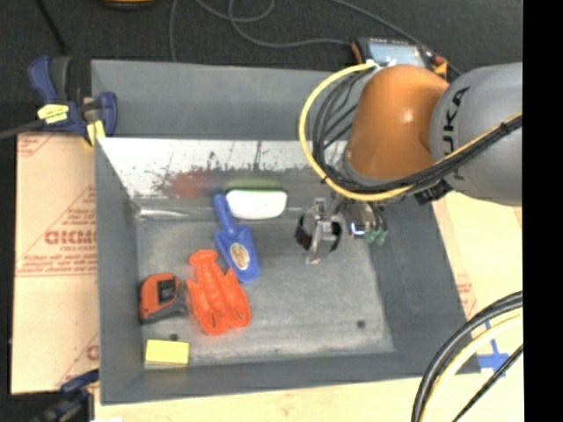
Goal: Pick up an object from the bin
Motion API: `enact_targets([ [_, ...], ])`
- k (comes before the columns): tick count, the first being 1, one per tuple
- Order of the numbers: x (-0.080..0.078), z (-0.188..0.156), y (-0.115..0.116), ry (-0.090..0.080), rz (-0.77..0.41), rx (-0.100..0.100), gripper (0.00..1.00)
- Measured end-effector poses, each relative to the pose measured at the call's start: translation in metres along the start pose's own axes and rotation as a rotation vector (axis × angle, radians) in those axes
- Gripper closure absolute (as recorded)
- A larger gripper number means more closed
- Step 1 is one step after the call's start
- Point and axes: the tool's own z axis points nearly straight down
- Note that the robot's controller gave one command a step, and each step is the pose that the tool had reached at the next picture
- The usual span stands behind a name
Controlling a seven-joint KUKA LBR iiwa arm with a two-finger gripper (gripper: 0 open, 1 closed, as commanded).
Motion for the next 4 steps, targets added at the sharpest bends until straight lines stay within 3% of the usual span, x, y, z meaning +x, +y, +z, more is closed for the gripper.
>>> enact_targets([
  [1,-0.001,-0.005,0.000,-0.006,0.000,0.000,0.00],
  [2,-0.034,0.016,-0.031,-0.014,0.035,-0.002,0.00],
  [3,-0.041,0.039,-0.034,-0.008,0.035,0.003,0.00],
  [4,-0.045,0.039,-0.070,-0.010,0.041,-0.002,0.00],
])
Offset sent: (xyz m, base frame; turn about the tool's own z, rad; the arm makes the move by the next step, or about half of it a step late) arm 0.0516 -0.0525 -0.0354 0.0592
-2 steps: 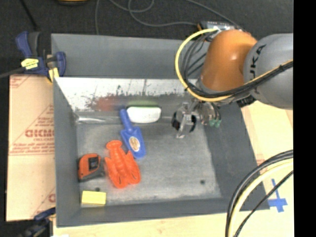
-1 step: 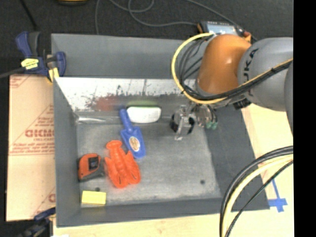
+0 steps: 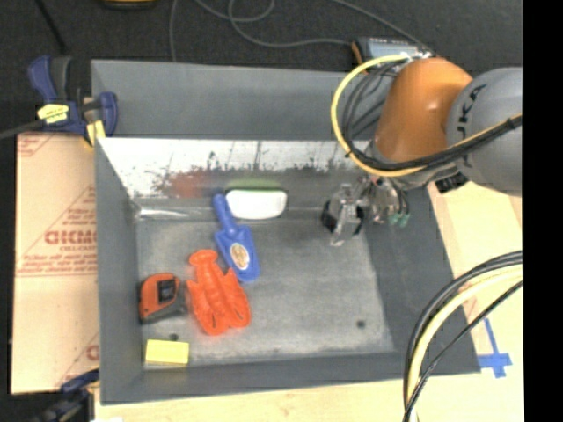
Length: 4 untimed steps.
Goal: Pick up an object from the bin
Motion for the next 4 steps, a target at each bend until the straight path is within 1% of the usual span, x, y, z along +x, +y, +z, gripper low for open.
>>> enact_targets([
  [1,-0.013,0.021,-0.028,-0.003,0.001,0.005,0.00],
  [2,-0.006,-0.005,-0.020,0.006,0.046,0.001,0.00],
  [3,0.005,-0.057,-0.049,0.003,0.052,0.002,0.00],
  [4,0.022,-0.087,-0.055,0.001,0.089,0.005,0.00],
])
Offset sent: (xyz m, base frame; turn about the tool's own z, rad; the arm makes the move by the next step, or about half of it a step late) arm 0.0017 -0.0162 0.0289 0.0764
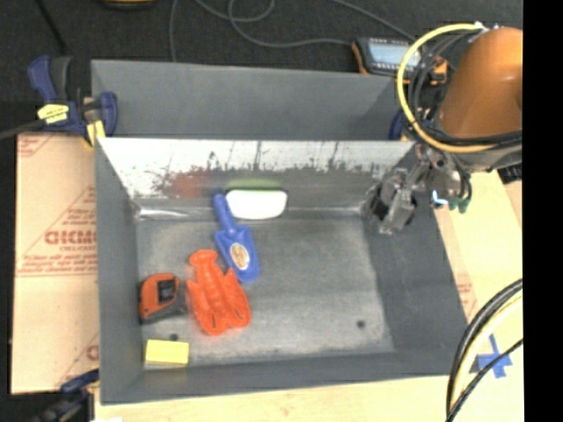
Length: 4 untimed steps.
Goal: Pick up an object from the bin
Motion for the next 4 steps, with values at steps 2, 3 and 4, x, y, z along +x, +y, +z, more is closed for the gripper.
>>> enact_targets([
  [2,-0.028,-0.075,-0.022,0.000,-0.037,-0.002,0.00],
  [3,-0.016,-0.044,-0.009,-0.009,-0.090,0.001,0.00],
  [4,-0.026,0.017,-0.006,-0.004,-0.301,-0.001,0.00],
])
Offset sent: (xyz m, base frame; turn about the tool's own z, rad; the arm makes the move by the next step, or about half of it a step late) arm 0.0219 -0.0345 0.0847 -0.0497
